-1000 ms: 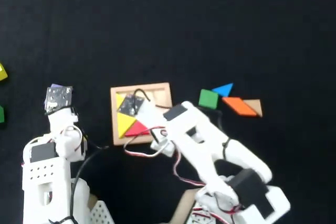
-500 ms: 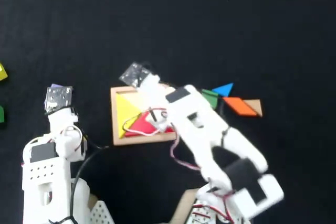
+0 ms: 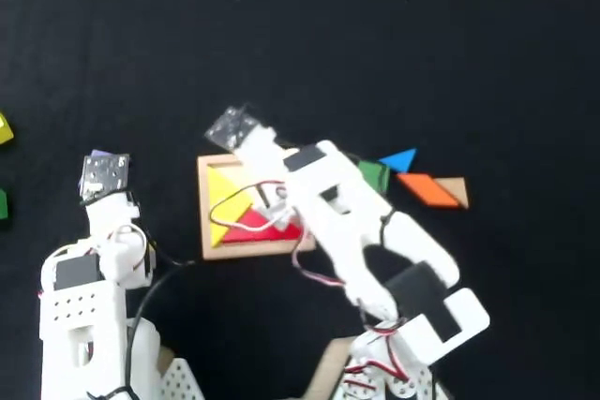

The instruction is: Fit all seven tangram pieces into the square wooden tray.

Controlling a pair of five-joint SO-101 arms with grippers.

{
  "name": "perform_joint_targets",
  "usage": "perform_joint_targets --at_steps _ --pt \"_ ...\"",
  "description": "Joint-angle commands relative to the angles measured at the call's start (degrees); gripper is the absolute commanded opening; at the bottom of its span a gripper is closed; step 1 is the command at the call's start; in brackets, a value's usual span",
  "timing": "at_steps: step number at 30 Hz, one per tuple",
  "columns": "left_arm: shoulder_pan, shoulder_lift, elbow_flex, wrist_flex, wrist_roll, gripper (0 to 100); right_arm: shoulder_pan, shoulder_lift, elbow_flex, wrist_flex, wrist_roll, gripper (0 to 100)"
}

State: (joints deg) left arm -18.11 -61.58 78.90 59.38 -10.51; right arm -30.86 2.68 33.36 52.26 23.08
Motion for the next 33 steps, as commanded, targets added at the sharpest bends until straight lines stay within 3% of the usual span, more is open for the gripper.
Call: perform_joint_targets --at_steps 1,4,13,21,27,33 --pt "-0.6 -0.8 -0.3 -1.0 -0.4 11 -5.4 0.3 -0.2 2.9 -0.1 1.1" --pt "-0.6 -0.8 -0.3 -1.0 -0.4 11 -5.1 -0.5 -1.2 4.5 -0.1 1.1" --pt "-0.6 -0.8 -0.3 -1.0 -0.4 11 9.7 -17.4 2.9 3.5 -2.8 1.1" --pt "-0.6 -0.8 -0.3 -1.1 -0.4 11 7.8 -20.8 14.0 -7.0 -3.0 1.1" --pt "-5.3 -0.5 2.9 -14.1 0.0 11 8.1 -20.8 16.0 -7.2 -3.4 1.3" --pt "-8.1 -0.4 -1.7 -14.2 -0.4 12 7.9 -20.8 19.3 -13.0 -3.5 1.5"
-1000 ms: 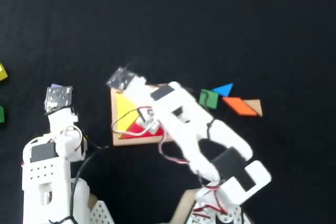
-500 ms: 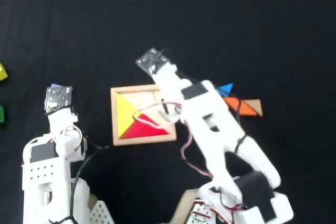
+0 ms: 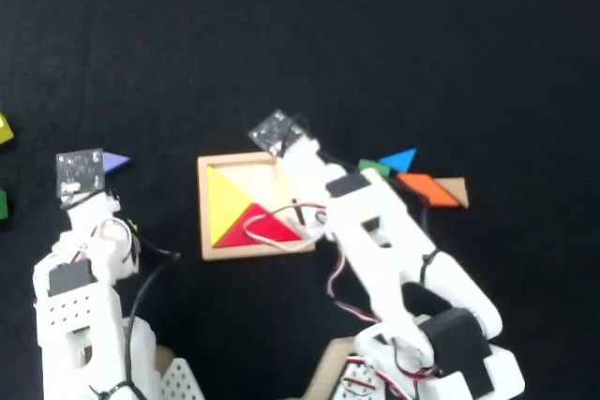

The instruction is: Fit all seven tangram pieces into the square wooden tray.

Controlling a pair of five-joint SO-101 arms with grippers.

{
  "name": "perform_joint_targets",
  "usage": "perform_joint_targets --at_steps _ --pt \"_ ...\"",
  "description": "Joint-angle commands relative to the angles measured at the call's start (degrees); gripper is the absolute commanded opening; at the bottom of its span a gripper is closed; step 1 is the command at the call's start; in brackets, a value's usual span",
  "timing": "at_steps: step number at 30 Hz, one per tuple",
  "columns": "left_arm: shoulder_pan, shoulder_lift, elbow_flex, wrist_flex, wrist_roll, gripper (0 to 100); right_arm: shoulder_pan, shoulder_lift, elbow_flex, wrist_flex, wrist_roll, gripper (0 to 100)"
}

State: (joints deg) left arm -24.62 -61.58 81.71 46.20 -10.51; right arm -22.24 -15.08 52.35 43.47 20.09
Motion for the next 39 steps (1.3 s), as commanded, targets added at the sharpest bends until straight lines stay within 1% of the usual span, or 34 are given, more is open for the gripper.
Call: perform_joint_targets --at_steps 1,3,5,7,10,15,18,21,23,25,30,33,34,36,39 --pt "-2.5 -0.2 -6.2 -0.4 -0.4 12 -0.7 -3.0 1.2 -5.7 -0.5 1.5" --pt "-2.9 0.4 -10.9 4.3 -2.4 12 -0.5 -3.0 3.2 -8.9 -0.5 1.5" --pt "-2.9 2.4 -17.9 11.3 -7.5 12 -0.4 -3.1 5.0 -11.5 -0.1 1.5" --pt "-3.3 6.2 -25.3 17.1 -10.4 12 -0.4 -3.4 5.8 -12.7 -0.1 1.4" --pt "-3.4 15.9 -36.0 22.3 -11.1 12 -0.4 -3.4 5.8 -12.6 -0.1 1.5" --pt "-2.9 39.0 -53.9 26.4 -12.3 12 -0.4 -3.4 5.8 -12.6 -0.1 1.5" --pt "-3.1 52.1 -64.9 29.4 -20.6 12 -0.4 -3.4 5.8 -12.6 -0.1 1.5" --pt "-3.4 61.7 -75.4 34.7 -28.5 12 -0.4 -3.4 5.8 -12.6 -0.1 1.5" --pt "-3.5 66.3 -79.6 36.7 -34.7 17 -0.4 -3.4 5.8 -12.7 -0.1 1.5" --pt "-3.6 69.2 -82.3 35.1 -39.1 24 -0.4 -3.4 5.8 -12.7 -0.1 1.5" --pt "-4.4 75.2 -86.4 26.1 -39.5 24 0.0 -3.2 5.8 -12.8 0.0 1.5" --pt "-4.4 78.4 -88.0 23.8 -38.6 23 1.1 -3.0 5.6 -13.0 0.0 1.5" --pt "-4.4 79.6 -88.5 22.9 -36.9 23 1.1 -3.0 5.6 -13.0 0.0 1.5" --pt "-3.8 82.2 -89.0 20.0 -30.9 23 0.9 -3.0 5.6 -13.8 0.0 1.5" --pt "-3.9 85.3 -89.3 17.2 -16.9 23 1.0 -3.0 5.9 -14.8 0.0 1.5"
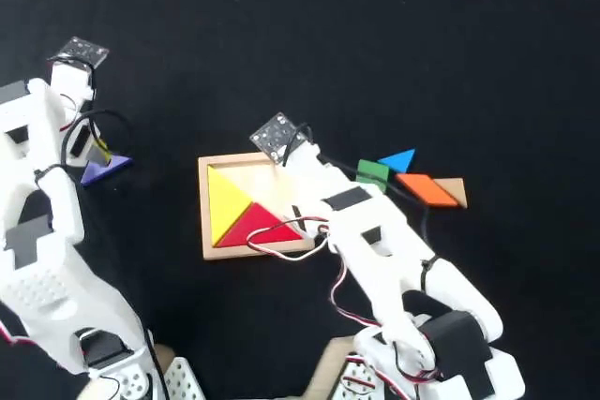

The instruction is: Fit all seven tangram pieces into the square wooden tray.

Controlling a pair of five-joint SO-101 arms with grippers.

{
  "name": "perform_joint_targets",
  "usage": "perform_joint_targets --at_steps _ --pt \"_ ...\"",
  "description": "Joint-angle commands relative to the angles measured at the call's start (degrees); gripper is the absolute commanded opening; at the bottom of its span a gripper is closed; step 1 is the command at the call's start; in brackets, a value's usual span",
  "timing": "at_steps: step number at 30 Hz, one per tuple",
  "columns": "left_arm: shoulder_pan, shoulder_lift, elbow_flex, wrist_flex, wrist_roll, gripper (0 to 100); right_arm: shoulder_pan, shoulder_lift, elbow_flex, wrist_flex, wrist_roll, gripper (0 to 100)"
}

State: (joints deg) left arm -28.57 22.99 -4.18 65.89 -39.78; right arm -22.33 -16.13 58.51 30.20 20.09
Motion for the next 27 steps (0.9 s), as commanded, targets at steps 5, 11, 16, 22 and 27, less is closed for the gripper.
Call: perform_joint_targets --at_steps 5,11,16,22,27 --pt "-6.1 1.1 -5.2 -1.9 38.9 23 1.1 -2.0 -0.2 -1.5 0.0 1.5" --pt "-6.5 3.2 -5.9 -1.1 35.8 23 0.9 -2.0 -0.1 -1.6 0.0 1.5" --pt "-1.5 8.0 -5.7 -1.1 29.2 23 0.9 -2.0 -0.1 -1.6 0.0 1.5" --pt "3.9 12.2 -10.0 1.3 28.9 23 1.1 -2.0 -0.1 -1.5 0.0 1.5" --pt "10.4 11.7 -14.4 12.9 20.0 24 1.0 -2.0 0.0 -1.5 0.0 1.5"
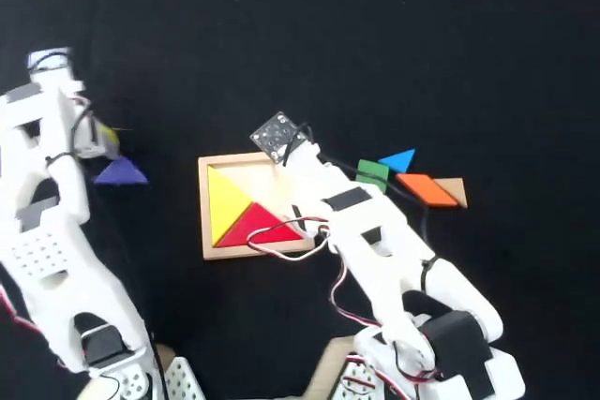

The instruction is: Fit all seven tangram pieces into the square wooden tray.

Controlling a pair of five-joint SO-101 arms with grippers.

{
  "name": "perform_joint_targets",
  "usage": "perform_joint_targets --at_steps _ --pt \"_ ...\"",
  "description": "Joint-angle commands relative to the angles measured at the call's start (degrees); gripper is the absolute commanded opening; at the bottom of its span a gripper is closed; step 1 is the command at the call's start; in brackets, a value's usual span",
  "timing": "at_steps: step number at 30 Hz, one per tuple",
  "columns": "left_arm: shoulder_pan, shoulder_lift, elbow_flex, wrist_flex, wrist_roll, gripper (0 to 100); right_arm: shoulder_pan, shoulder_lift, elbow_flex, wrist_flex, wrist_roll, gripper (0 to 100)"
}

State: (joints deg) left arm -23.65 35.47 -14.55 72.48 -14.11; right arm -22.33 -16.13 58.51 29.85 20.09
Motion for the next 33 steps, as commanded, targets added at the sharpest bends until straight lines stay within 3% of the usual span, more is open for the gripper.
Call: perform_joint_targets --at_steps 1,7,11,16,22,30,33 --pt "6.6 -0.8 -4.9 8.6 -7.0 24 1.0 -2.0 0.0 -1.1 0.0 1.5" --pt "11.4 -0.8 -10.7 21.3 -14.1 24 1.0 -2.0 0.0 -1.1 0.0 1.5" --pt "12.1 -0.8 -15.2 27.7 -14.9 24 1.0 -2.0 0.0 -1.1 0.0 1.5" --pt "9.6 -2.9 -15.2 28.4 -4.8 23 0.9 -2.0 0.0 -1.2 0.0 1.5" --pt "11.6 -12.1 -7.5 28.4 -5.0 23 0.9 -2.0 0.0 -1.2 0.0 1.5" --pt "26.0 -33.9 17.4 28.2 -26.4 24 0.9 -2.0 0.0 -1.1 0.0 1.5" --pt "28.7 -40.0 18.9 28.2 -25.8 23 0.9 -2.0 0.0 -1.1 0.0 1.5"
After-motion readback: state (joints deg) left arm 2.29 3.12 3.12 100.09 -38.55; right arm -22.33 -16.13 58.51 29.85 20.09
